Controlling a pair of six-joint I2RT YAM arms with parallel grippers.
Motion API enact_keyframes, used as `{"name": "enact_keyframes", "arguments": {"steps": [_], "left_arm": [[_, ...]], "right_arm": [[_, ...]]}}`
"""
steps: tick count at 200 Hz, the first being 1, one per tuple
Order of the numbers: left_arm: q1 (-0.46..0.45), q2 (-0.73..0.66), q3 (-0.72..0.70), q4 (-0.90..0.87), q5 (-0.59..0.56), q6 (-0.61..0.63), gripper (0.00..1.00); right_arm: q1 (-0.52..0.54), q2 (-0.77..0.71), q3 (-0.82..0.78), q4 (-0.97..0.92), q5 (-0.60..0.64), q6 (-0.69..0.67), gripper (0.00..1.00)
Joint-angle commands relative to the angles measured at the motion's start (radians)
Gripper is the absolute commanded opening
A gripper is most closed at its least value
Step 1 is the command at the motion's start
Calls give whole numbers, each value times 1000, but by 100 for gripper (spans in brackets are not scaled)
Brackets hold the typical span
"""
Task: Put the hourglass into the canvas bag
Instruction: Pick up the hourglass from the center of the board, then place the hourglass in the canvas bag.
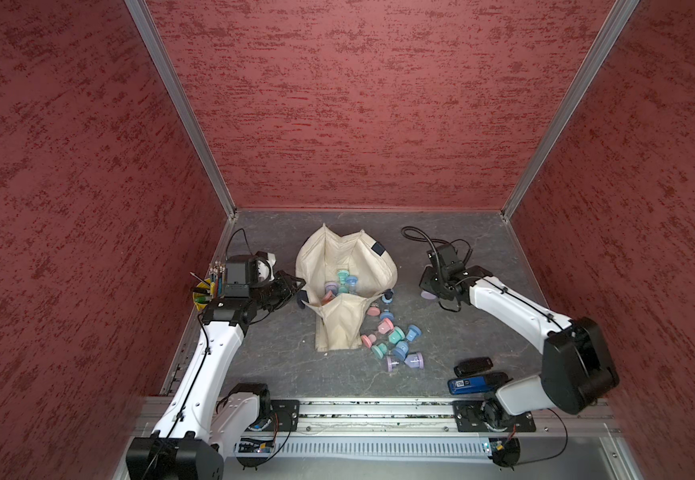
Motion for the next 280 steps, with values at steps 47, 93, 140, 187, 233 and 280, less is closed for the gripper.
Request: {"name": "enact_keyframes", "arguments": {"steps": [47, 93, 140, 187, 233, 280], "left_arm": [[7, 5, 1, 27, 15, 0, 16], [7, 0, -10, 34, 15, -4, 11], [5, 4, -13, 38, 21, -8, 6], [-4, 3, -12, 36, 18, -7, 0], [-16, -2, -13, 28, 3, -2, 0], [-25, -1, -3, 21, -2, 3, 0]], "right_arm": [[80, -130, 202, -68, 11, 43, 0], [187, -119, 311, -79, 80, 54, 0], [305, -91, 376, -52, 125, 62, 0], [385, -46, 415, -41, 153, 64, 0], [431, 16, 487, -41, 158, 47, 0], [459, 90, 552, -43, 140, 30, 0]]}}
